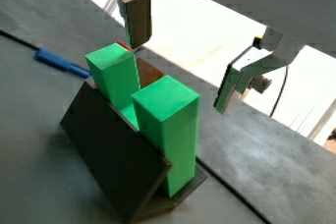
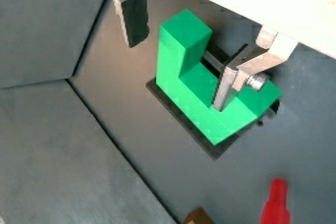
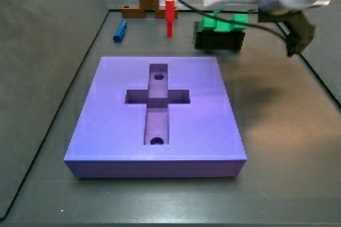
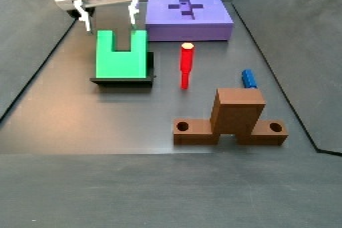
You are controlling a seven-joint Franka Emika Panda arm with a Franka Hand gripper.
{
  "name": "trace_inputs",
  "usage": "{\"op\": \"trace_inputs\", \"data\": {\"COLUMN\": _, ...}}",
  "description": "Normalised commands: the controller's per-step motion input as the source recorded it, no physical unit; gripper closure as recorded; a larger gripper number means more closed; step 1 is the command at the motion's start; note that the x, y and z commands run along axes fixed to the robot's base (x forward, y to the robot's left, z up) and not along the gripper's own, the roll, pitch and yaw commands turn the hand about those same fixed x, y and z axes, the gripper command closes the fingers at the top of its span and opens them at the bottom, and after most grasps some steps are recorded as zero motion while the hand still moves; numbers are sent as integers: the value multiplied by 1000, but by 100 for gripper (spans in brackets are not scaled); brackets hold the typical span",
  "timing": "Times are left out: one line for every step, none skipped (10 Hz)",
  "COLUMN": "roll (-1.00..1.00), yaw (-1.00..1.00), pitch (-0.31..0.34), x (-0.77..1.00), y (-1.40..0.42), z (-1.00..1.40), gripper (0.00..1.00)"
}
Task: Pick up the green object. Move up. Place the green object on the fixture. Regrasp the green object. Move to above the board. Insert the green object.
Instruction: Regrasp the green object.
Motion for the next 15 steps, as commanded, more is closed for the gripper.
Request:
{"op": "trace_inputs", "data": {"roll": 0, "yaw": 0, "pitch": 183, "x": 1000, "y": 0, "z": 0, "gripper": 0}}
{"op": "trace_inputs", "data": {"roll": -340, "yaw": -37, "pitch": 0, "x": 1000, "y": 46, "z": 37, "gripper": 0}}
{"op": "trace_inputs", "data": {"roll": -506, "yaw": -103, "pitch": -257, "x": 951, "y": 126, "z": 77, "gripper": 0}}
{"op": "trace_inputs", "data": {"roll": -351, "yaw": -69, "pitch": -254, "x": 994, "y": 86, "z": 0, "gripper": 0}}
{"op": "trace_inputs", "data": {"roll": -286, "yaw": 0, "pitch": -174, "x": 986, "y": 123, "z": 0, "gripper": 0}}
{"op": "trace_inputs", "data": {"roll": 6, "yaw": 0, "pitch": 0, "x": 500, "y": 80, "z": -157, "gripper": 0}}
{"op": "trace_inputs", "data": {"roll": 77, "yaw": 0, "pitch": 74, "x": 37, "y": 86, "z": -311, "gripper": 0}}
{"op": "trace_inputs", "data": {"roll": 0, "yaw": 11, "pitch": 260, "x": 103, "y": 0, "z": -366, "gripper": 0}}
{"op": "trace_inputs", "data": {"roll": 0, "yaw": 23, "pitch": 331, "x": 200, "y": 0, "z": -417, "gripper": 0}}
{"op": "trace_inputs", "data": {"roll": 0, "yaw": 0, "pitch": 326, "x": 106, "y": 0, "z": -386, "gripper": 0}}
{"op": "trace_inputs", "data": {"roll": 0, "yaw": 0, "pitch": 320, "x": 0, "y": 17, "z": -294, "gripper": 0}}
{"op": "trace_inputs", "data": {"roll": 0, "yaw": -6, "pitch": 334, "x": 0, "y": 0, "z": -226, "gripper": 0}}
{"op": "trace_inputs", "data": {"roll": 0, "yaw": 0, "pitch": 306, "x": 37, "y": 0, "z": -177, "gripper": 0}}
{"op": "trace_inputs", "data": {"roll": 14, "yaw": 0, "pitch": 291, "x": 43, "y": 0, "z": -31, "gripper": 0}}
{"op": "trace_inputs", "data": {"roll": 0, "yaw": 0, "pitch": 0, "x": 0, "y": 0, "z": 0, "gripper": 0}}
